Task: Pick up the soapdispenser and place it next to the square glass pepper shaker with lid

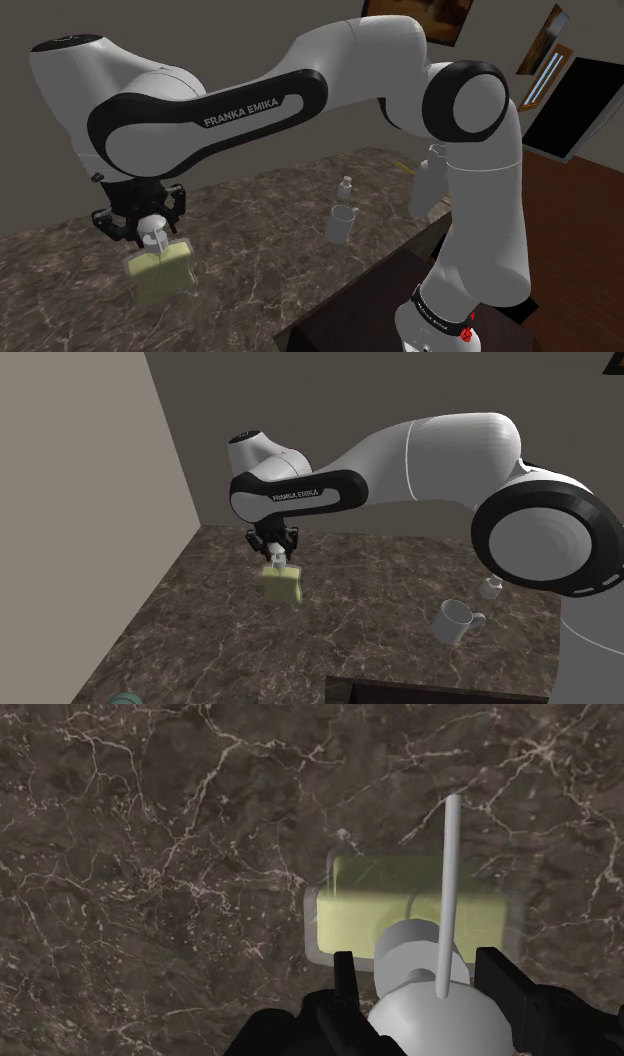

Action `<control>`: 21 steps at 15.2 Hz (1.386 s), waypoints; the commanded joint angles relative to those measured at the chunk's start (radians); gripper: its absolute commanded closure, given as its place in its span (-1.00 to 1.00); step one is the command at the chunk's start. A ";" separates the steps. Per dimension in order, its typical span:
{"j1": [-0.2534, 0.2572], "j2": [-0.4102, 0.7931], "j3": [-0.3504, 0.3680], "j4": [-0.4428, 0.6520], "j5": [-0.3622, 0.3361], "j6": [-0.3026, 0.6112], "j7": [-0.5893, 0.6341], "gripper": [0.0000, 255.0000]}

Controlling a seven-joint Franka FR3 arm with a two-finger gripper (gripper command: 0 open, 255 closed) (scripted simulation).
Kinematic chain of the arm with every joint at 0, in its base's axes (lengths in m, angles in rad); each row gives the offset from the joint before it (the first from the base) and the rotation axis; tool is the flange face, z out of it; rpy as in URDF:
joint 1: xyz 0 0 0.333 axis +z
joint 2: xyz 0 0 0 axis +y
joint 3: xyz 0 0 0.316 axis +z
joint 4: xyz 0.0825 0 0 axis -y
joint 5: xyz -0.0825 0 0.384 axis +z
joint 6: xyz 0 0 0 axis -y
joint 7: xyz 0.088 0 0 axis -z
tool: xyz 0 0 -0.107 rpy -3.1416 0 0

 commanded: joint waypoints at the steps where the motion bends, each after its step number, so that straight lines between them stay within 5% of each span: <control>1: 0.000 -0.003 0.001 0.009 0.002 -0.011 -0.002 1.00; 21: 0.039 -0.013 0.012 0.269 0.018 -0.272 -0.044 1.00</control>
